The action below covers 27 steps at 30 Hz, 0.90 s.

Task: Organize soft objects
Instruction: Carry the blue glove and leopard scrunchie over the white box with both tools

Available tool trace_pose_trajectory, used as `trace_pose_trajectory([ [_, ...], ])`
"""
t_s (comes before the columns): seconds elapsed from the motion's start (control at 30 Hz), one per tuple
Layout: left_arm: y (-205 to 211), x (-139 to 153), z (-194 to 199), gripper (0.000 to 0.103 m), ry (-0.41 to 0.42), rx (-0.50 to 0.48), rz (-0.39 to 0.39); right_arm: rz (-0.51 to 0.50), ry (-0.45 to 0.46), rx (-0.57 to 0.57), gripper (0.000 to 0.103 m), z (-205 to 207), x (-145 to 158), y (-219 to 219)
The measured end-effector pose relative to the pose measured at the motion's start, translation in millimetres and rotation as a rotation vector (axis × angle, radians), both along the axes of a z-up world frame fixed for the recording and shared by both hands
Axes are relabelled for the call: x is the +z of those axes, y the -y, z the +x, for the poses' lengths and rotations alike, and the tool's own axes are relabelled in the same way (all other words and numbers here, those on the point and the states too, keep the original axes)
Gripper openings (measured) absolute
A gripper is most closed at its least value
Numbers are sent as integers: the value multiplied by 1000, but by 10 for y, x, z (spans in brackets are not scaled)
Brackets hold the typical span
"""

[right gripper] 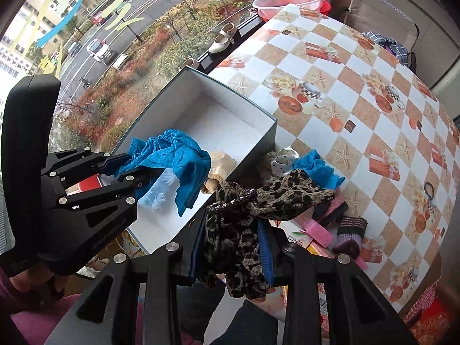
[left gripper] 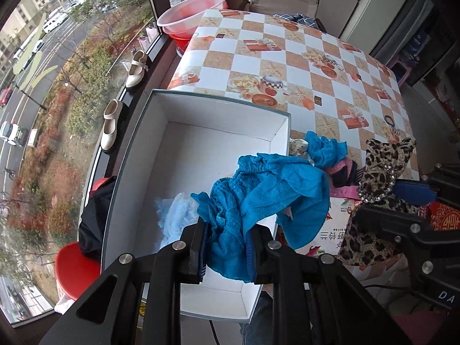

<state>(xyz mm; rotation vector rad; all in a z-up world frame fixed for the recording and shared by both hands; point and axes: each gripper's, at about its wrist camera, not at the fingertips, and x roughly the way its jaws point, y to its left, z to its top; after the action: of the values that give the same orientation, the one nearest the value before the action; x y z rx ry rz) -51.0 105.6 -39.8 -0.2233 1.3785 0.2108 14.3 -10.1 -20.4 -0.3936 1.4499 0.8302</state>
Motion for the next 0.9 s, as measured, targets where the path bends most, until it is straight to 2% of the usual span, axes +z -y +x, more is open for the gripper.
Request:
trace_pose_trajectory([
  [0.2, -237, -105, -108, 23, -12, 74, 4, -37, 31, 78, 34, -56, -66, -300],
  [0.43, -379, -195, -162, 23, -21, 114, 12, -71, 48, 147, 34, -67, -164, -543],
  [0.9, -512, -390, -150, 23, -58, 151, 15, -98, 56, 198, 34, 5, -334, -799],
])
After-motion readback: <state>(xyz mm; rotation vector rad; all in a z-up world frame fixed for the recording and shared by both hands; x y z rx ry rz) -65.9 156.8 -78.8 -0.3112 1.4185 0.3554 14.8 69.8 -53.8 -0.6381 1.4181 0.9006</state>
